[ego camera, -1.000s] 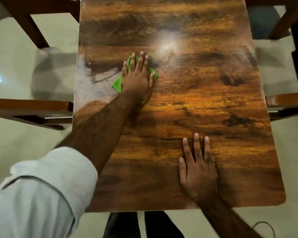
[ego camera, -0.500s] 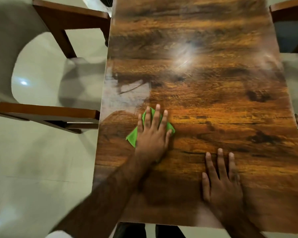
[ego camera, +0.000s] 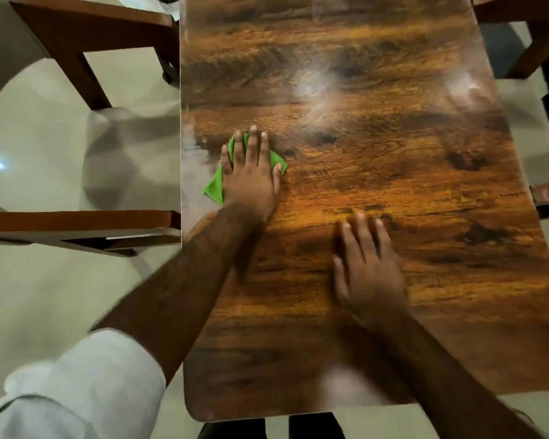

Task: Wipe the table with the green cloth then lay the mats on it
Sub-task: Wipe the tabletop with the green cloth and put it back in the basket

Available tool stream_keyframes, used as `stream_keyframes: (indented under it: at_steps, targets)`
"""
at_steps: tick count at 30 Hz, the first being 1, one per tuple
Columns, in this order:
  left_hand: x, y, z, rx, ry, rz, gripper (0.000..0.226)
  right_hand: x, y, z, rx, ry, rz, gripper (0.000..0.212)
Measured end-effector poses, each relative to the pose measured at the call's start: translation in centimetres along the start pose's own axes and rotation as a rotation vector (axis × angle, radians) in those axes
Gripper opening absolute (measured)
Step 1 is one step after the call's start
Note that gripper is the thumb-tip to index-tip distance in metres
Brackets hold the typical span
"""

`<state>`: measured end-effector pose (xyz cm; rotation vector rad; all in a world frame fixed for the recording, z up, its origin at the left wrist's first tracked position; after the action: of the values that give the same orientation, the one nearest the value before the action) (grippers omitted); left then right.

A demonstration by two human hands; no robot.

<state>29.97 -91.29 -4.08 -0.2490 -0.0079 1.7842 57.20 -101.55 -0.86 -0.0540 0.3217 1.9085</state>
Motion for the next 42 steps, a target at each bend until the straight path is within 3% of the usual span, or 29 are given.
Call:
stream_keyframes:
  at_steps: [4, 8, 11, 18, 21, 26, 31, 34, 42]
  targets:
    - [-8.3, -0.9, -0.8, 0.000, 0.024, -0.019, 0.074, 9.9, 5.7, -0.2, 0.012, -0.006, 0.015, 0.069]
    - [-14.2, 1.1, -1.5, 0.014, 0.080, -0.106, 0.073, 11.3, 6.4, -1.5, -0.018, -0.029, -0.026, 0.071]
    - [-10.6, 3.0, -0.6, 0.011, 0.054, -0.131, 0.073, 11.1, 6.7, -1.8, -0.035, -0.055, -0.009, 0.072]
    - [7.5, 11.1, 3.4, -0.041, 0.021, -0.035, 0.075, 11.0, 6.5, -2.0, -0.088, -0.102, 0.017, 0.072]
    - [9.1, 11.8, 3.7, -0.046, 0.011, 0.026, 0.077, 11.1, 6.6, -2.0, -0.101, -0.122, 0.013, 0.072]
    - [-3.8, 6.9, 0.9, -0.016, -0.026, 0.078, 0.078, 11.2, 7.0, -1.8, -0.100, -0.129, 0.006, 0.072]
    - [-15.2, 5.0, -1.2, -0.038, 0.048, 0.075, 0.079, 11.3, 7.0, -1.9, -0.113, -0.118, -0.003, 0.072]
    - [-11.2, 6.2, -0.7, -0.025, 0.032, 0.083, 0.079, 11.4, 7.1, -1.8, -0.108, -0.122, 0.000, 0.072]
    - [9.9, 13.9, 3.6, -0.145, -0.003, 0.129, 0.080, 11.3, 6.8, -2.1, -0.096, -0.146, 0.006, 0.071]
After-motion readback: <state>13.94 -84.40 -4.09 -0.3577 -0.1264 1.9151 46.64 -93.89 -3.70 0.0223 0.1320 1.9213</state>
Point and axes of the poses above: each hand's wrist, its own x-axis towards the middle knuckle, its own z-axis out of the back of the hand, y = z × x, the point moved 4 cm from there along x, towards the middle knuckle, and after that the axes turned 1 degree about -z, right-handed, at the moved point
